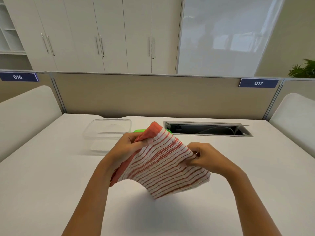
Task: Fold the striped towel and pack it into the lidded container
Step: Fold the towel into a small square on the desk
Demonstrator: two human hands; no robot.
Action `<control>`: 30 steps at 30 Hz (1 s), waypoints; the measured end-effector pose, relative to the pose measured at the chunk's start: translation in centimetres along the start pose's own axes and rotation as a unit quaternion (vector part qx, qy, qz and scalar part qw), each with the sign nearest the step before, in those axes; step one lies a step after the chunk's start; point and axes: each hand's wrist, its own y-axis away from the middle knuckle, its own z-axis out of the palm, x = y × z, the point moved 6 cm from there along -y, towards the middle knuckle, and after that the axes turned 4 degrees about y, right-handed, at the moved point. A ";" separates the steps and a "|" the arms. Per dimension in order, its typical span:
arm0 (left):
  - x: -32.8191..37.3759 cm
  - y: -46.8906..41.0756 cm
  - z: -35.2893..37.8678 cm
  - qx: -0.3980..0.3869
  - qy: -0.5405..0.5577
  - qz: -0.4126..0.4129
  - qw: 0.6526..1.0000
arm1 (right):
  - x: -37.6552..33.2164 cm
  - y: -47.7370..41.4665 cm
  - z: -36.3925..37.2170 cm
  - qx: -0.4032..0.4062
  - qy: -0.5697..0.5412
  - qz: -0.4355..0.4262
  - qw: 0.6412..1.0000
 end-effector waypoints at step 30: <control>-12.7 0.4 2.6 0.022 0.421 -0.343 0.839 | 5.1 0.8 2.3 0.163 -0.422 0.146 0.880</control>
